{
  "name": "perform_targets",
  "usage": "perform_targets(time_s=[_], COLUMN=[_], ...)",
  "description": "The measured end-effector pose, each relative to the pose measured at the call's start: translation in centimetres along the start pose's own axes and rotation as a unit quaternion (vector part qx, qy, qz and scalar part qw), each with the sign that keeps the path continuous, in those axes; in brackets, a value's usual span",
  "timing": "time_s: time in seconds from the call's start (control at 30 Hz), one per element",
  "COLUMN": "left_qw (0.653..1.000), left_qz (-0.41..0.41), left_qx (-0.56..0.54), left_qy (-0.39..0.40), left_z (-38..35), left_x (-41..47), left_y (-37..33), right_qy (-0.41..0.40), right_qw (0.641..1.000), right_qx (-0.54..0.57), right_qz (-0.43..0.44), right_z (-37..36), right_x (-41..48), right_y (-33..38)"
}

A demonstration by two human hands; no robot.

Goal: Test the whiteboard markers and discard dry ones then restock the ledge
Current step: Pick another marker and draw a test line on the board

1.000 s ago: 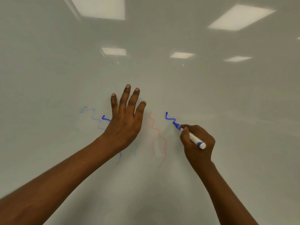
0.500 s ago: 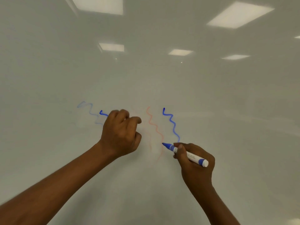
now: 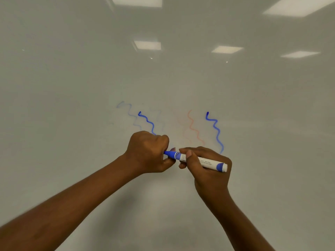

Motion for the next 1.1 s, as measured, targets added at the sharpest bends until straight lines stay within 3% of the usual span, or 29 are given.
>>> perform_targets(time_s=[0.33, 0.6, 0.93, 1.1], left_qw=[1.0, 0.999, 0.984, 0.974], left_qz=[-0.005, 0.033, 0.11, 0.156], left_qx=[-0.002, -0.027, -0.002, 0.013], left_qy=[0.022, 0.021, 0.139, 0.165], left_z=[0.8, 2.5, 3.1, 5.2], left_x=[-1.1, -2.0, -7.8, -11.8], left_y=[-1.0, -1.8, 0.5, 1.5], right_qy=[0.03, -0.028, -0.044, 0.018], right_qw=[0.994, 0.981, 0.973, 0.969], right_qx=[0.079, 0.159, 0.202, 0.222], right_qz=[-0.065, -0.11, -0.102, -0.102], right_z=[-2.8, -4.4, -9.8, -14.3], right_x=[-0.8, -2.1, -5.6, -7.7], right_y=[-2.6, -4.3, -4.8, -4.3])
Point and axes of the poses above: each hand's wrist, its own x-axis towards the middle knuckle, its own z-axis out of the back of the hand, y = z × x, the point moved 9 cm from there along x, towards the middle knuckle, and after that the axes turned 4 degrees about -x, right-handed, at the moved point
